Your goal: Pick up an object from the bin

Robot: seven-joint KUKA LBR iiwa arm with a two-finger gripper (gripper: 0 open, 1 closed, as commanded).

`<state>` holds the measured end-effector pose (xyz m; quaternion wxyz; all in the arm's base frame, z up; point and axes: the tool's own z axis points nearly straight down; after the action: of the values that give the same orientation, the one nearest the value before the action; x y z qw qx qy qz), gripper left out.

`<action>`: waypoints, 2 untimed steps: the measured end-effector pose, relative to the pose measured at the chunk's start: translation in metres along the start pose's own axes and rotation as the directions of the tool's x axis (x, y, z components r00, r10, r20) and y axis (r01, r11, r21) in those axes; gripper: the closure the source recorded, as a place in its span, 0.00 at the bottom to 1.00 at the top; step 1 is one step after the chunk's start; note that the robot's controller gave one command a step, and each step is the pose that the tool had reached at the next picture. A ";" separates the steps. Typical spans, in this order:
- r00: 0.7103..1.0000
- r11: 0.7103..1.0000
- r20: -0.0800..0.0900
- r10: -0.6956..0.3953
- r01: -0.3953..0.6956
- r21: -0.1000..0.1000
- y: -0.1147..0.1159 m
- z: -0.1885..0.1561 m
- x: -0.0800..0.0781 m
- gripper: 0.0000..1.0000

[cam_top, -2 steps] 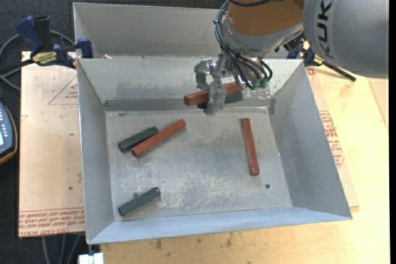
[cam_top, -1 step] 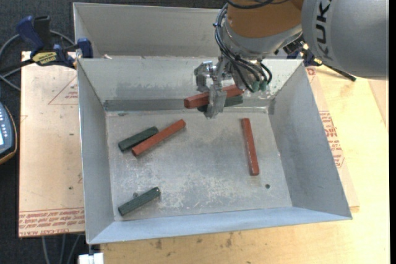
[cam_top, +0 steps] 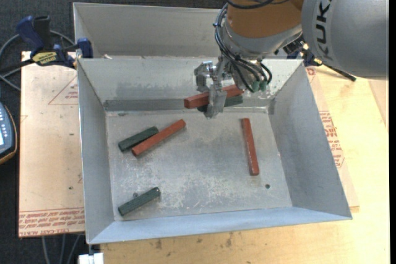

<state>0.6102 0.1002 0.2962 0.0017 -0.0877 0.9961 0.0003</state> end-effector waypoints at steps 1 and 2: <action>0.983 0.983 0.004 -0.182 0.182 0.001 -0.021 -0.046 -0.002 1.00; 0.983 0.983 0.001 -0.183 0.183 0.000 -0.021 -0.045 -0.002 1.00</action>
Offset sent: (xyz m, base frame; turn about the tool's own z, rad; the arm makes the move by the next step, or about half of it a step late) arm 0.0043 -0.0201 0.0449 -0.1869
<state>0.6153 0.0803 0.3410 0.0022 -0.1790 0.9838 0.0002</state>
